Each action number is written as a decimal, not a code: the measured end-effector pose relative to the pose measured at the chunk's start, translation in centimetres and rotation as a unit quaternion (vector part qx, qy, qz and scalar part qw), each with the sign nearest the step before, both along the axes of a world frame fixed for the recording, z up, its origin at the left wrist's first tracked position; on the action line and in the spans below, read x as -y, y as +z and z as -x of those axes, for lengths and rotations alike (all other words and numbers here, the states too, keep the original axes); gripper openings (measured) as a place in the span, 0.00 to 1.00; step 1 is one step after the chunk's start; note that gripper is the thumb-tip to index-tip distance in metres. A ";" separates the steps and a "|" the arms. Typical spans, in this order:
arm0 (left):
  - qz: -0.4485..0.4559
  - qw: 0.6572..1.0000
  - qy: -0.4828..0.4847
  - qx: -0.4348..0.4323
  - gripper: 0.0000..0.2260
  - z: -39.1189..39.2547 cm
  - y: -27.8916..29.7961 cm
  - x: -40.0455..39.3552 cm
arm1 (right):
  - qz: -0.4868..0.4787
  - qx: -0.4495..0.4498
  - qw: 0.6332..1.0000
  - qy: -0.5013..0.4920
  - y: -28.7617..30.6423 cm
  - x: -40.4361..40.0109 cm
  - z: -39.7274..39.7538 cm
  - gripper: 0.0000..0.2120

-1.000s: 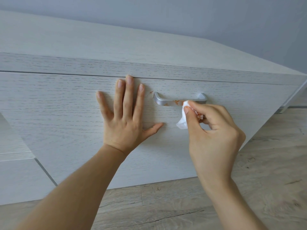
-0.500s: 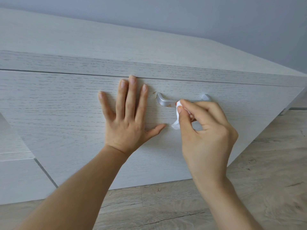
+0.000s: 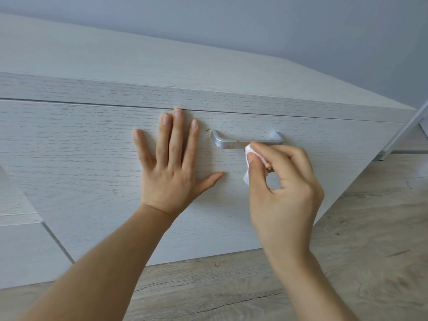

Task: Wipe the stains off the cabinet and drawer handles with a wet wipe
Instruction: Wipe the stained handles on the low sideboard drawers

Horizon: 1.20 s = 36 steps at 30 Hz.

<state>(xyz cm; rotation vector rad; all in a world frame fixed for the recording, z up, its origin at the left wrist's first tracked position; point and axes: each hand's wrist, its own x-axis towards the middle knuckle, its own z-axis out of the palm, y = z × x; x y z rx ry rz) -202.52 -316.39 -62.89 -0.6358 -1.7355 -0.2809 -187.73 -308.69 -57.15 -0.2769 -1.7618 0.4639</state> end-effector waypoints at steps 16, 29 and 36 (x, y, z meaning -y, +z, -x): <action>-0.004 1.000 -0.011 -0.007 0.43 0.1 -0.2 0.0 | -0.023 0.040 0.999 -0.017 0.4 0.4 1.1 0.06; 0.006 1.000 -0.009 -0.007 0.43 0.0 -0.1 0.1 | -0.049 0.065 0.997 0.014 0.3 0.7 0.8 0.07; 0.013 1.000 -0.016 -0.005 0.42 0.0 -0.1 0.3 | -0.002 0.030 0.999 -0.016 -1.2 0.7 0.6 0.07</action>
